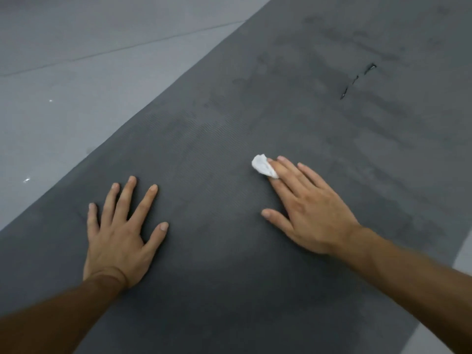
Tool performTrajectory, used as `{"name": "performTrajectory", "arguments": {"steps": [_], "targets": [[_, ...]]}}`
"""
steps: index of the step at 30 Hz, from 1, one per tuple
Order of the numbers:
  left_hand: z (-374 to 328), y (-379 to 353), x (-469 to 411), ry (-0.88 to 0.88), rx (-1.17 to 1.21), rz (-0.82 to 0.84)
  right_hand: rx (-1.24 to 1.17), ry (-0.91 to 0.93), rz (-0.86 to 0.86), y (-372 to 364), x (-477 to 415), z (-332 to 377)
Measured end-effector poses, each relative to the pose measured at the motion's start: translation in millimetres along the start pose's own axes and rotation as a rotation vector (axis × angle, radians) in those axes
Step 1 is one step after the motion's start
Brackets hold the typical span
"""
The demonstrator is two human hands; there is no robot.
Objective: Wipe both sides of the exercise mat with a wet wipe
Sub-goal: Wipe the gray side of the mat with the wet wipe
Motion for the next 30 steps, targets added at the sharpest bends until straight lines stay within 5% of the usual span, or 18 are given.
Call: {"name": "performTrajectory", "arguments": {"steps": [7,22,30], "targets": [[-1,1,1,0.02,0.022,0.015,-0.145,-0.137,-0.008,-3,15,-14],[-70,-3,29,0.041,0.099,0.04,-0.074,0.18,0.036,-21,127,82],[-104,-9,34,-0.015,0.077,0.053,-0.029,-0.264,-0.03,-10,79,-15]]}}
Point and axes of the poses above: each hand's wrist, its own x-axis away from the middle knuckle, its own y-axis out of the back of the hand, z = x × y, the point moved 3 cm from there along -x, towards the middle knuckle, and after that the axes turned 1 degree about y, right-handed, at the moved point
